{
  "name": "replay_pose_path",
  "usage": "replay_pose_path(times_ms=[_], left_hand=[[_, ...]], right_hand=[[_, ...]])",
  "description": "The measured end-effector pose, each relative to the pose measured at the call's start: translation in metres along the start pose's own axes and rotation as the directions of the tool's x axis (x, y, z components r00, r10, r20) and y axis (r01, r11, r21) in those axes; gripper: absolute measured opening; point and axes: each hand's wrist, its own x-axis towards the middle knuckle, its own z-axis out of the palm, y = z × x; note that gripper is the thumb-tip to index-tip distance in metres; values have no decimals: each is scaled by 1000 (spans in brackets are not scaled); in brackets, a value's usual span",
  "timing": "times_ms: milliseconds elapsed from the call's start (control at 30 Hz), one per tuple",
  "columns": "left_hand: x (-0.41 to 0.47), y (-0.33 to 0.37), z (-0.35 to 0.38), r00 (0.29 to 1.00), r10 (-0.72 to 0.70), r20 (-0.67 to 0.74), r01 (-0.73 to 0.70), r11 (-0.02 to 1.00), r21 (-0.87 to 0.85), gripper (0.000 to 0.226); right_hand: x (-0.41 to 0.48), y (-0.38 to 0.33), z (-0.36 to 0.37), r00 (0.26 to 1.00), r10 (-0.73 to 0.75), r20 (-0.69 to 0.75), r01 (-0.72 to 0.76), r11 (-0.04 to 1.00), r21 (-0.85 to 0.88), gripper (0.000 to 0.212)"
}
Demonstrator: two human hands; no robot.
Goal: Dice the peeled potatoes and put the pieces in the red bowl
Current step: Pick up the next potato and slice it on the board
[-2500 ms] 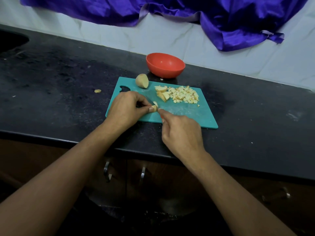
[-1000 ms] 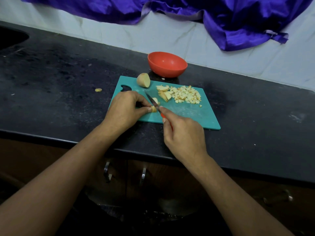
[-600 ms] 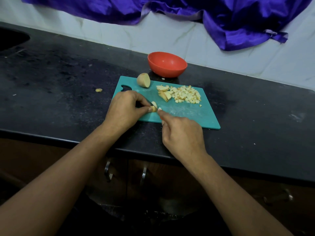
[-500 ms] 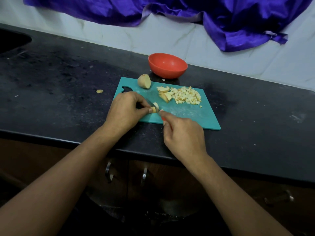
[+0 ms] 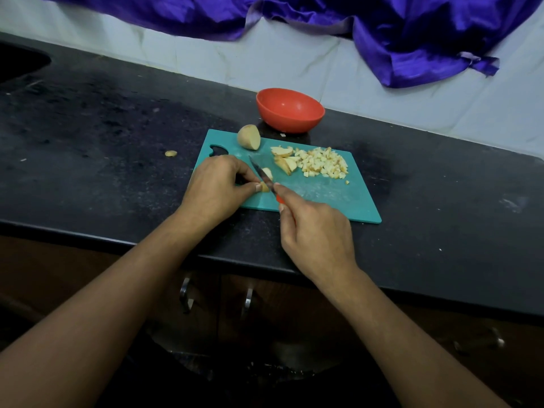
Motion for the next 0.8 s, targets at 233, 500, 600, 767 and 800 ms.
replay_pose_path(times_ms=[233, 500, 600, 767, 800], left_hand=[[-1, 1, -1, 1000, 16, -6, -16, 1000, 7, 3], [-1, 2, -2, 1000, -8, 5, 8, 1000, 10, 7], [-1, 2, -2, 1000, -7, 16, 7, 1000, 17, 9], [-2, 2, -4, 1000, 3, 18, -4, 1000, 14, 6], [-2, 2, -4, 1000, 5, 15, -5, 1000, 13, 5]], right_hand=[[1, -2, -1, 999, -22, 36, 24, 997, -68, 43], [0, 0, -2, 998, 59, 7, -59, 998, -13, 41], [0, 2, 0, 996, 81, -45, -79, 996, 35, 41], [-2, 0, 0, 1000, -2, -19, 3, 999, 51, 42], [-2, -1, 0, 1000, -9, -17, 10, 999, 41, 42]])
